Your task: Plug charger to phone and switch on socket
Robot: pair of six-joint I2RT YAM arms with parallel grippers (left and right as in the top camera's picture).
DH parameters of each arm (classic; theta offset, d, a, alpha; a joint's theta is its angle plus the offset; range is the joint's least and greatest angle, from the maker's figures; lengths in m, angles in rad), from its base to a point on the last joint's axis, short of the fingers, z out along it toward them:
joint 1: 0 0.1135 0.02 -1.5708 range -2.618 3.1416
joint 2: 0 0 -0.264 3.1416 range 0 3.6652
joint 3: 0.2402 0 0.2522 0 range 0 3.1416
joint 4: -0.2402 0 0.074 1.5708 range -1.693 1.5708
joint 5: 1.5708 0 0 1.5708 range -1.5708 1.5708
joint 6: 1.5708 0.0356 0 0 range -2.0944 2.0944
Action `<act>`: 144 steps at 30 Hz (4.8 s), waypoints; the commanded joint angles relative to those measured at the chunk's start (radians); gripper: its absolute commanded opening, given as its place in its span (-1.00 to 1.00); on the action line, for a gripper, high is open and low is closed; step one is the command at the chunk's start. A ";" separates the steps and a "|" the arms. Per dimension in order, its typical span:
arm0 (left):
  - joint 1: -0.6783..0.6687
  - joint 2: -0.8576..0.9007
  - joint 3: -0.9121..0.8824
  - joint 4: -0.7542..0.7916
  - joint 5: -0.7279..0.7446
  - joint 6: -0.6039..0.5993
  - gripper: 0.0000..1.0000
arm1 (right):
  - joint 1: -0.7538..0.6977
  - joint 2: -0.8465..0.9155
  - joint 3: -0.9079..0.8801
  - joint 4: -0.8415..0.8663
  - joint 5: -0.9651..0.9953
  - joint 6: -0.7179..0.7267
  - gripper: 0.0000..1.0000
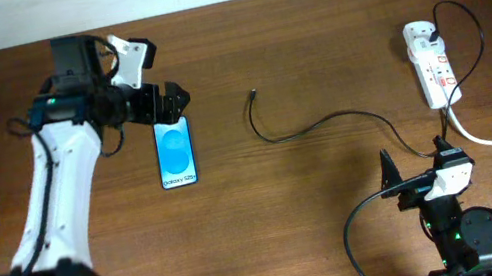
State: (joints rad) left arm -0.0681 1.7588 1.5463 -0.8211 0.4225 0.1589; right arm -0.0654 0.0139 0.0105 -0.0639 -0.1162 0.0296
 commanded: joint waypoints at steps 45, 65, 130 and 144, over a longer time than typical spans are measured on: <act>-0.106 0.412 0.006 -0.054 -0.397 -0.211 0.99 | 0.005 -0.008 -0.005 -0.007 0.005 0.005 0.97; -0.106 0.435 0.006 -0.033 -0.393 -0.211 0.99 | 0.005 -0.008 -0.005 -0.007 0.005 0.005 0.97; -0.047 0.435 0.373 -0.317 0.428 -1.195 -1.00 | 0.005 -0.008 -0.005 0.137 -0.010 0.005 0.97; 0.004 0.435 0.373 -0.317 0.571 -1.255 -1.00 | 0.005 0.100 0.095 0.093 -0.083 0.145 0.97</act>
State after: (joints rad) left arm -0.0704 2.2005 1.8942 -1.1370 0.9039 -1.0668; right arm -0.0654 0.0555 0.0269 0.0273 -0.1642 0.1482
